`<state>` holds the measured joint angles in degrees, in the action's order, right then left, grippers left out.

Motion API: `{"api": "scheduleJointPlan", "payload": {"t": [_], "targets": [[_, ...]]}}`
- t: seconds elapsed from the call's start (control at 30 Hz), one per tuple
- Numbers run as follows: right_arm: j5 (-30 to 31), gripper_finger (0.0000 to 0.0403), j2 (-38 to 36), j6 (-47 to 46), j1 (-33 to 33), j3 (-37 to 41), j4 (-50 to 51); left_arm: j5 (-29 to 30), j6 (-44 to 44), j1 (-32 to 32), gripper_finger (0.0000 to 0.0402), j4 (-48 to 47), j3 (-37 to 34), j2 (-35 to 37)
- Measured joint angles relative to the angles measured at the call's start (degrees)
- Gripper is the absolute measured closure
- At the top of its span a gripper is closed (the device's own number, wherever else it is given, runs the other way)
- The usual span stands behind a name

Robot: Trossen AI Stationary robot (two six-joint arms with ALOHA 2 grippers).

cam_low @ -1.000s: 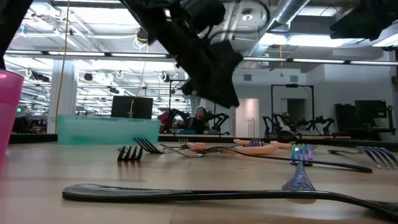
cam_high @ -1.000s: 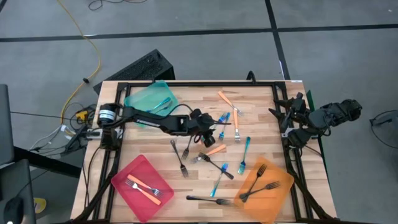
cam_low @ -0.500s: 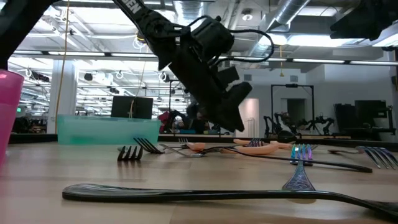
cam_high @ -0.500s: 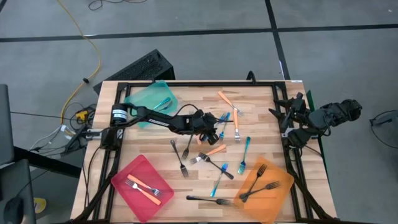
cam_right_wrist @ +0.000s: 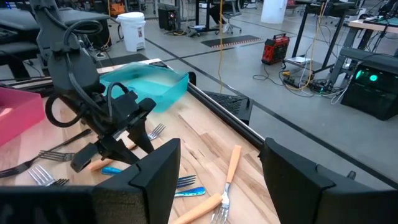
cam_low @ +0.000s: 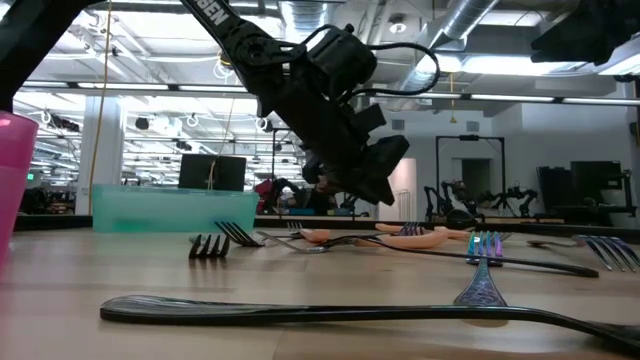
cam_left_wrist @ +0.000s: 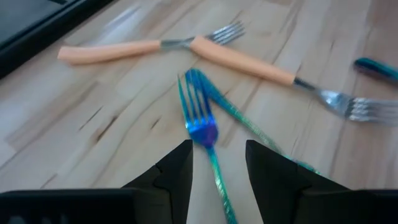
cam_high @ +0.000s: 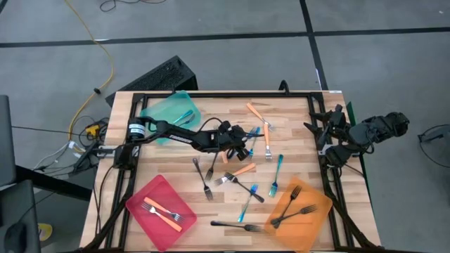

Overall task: Sort silverware by color (type)
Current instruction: Put the blue fork into the blue bin

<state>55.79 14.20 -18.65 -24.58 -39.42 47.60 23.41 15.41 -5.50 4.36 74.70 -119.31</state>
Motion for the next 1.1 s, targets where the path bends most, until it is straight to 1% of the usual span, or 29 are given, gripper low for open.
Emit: {"api": "scheduleJointPlan", "payload": {"t": [0.13,0.33,0.43,0.77,0.9,1.1], "targets": [[0.00,0.0161,0.00,0.00,0.00,0.00,0.02,-1.04,-0.44,-0.02,0.0269,0.16,0.00,-0.01],[-0.02,0.0161,0.02,0.00,0.01,0.00,0.02,-1.29,-1.34,0.54,0.0269,3.49,0.10,-3.93],[-0.02,0.0161,0.00,0.00,0.00,0.00,0.02,-1.42,-1.28,0.68,0.0269,3.08,0.04,-6.14],[-0.04,0.0161,0.02,0.02,0.01,0.00,0.02,-1.31,-0.54,0.72,0.0274,1.69,0.28,-7.04],[-0.02,0.0161,0.02,0.00,-0.02,0.00,0.02,-1.70,0.32,0.72,0.0302,1.45,0.28,-7.10],[-0.02,0.0161,0.02,0.01,0.01,0.00,0.02,-2.35,0.34,0.74,0.0378,1.03,0.26,-7.17]]}}
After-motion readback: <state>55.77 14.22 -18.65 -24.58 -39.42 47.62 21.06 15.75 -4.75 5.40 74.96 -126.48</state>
